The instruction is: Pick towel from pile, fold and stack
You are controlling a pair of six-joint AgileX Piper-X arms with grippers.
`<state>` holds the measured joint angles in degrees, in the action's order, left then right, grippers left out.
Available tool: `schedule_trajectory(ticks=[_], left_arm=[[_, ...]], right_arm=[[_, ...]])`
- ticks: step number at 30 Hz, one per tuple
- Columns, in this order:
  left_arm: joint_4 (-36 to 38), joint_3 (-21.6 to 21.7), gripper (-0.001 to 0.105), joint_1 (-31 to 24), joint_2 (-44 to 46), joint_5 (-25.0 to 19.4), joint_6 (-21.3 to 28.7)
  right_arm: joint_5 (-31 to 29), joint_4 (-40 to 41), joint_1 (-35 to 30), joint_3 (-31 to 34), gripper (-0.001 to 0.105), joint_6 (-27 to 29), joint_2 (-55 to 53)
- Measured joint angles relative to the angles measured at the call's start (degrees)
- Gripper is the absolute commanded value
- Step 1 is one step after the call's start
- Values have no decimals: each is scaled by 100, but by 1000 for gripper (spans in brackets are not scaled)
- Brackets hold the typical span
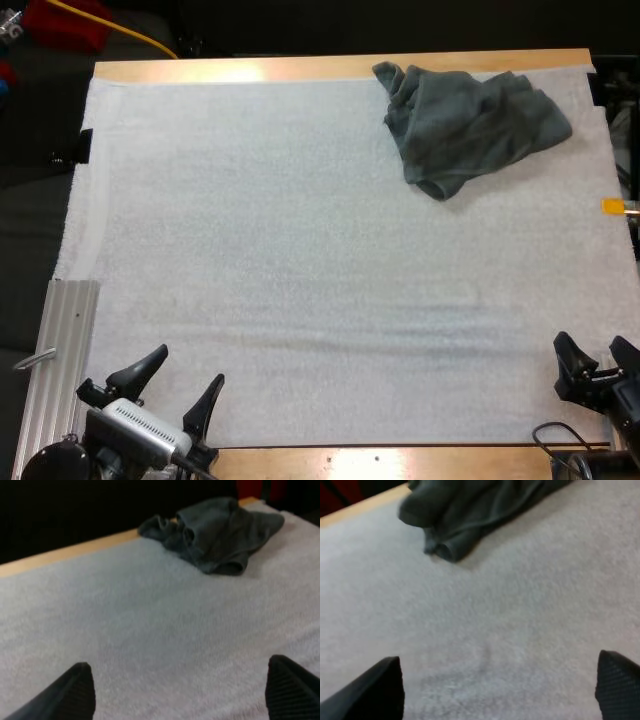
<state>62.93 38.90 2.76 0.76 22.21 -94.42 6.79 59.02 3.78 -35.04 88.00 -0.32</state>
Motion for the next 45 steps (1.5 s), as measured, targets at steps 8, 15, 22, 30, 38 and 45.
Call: schedule_trajectory(ticks=[8,15,22,30,38,45], left_arm=[[-56,84,68,0,0,16,0],[-87,84,68,0,0,158,-1],[-87,84,68,0,0,297,-130],[-87,84,68,0,0,389,-271],[-93,84,68,0,0,431,-292],[-93,84,68,0,0,446,-292]], right_arm=[[502,-124,0,-231,75,-192,86],[636,-465,0,-554,75,-278,838],[704,-863,0,-1056,75,-293,1918],[894,-999,0,-1895,75,-348,3284],[1282,-1080,0,-2785,75,-720,4452],[1592,-1301,0,-3209,75,-1189,5261]])
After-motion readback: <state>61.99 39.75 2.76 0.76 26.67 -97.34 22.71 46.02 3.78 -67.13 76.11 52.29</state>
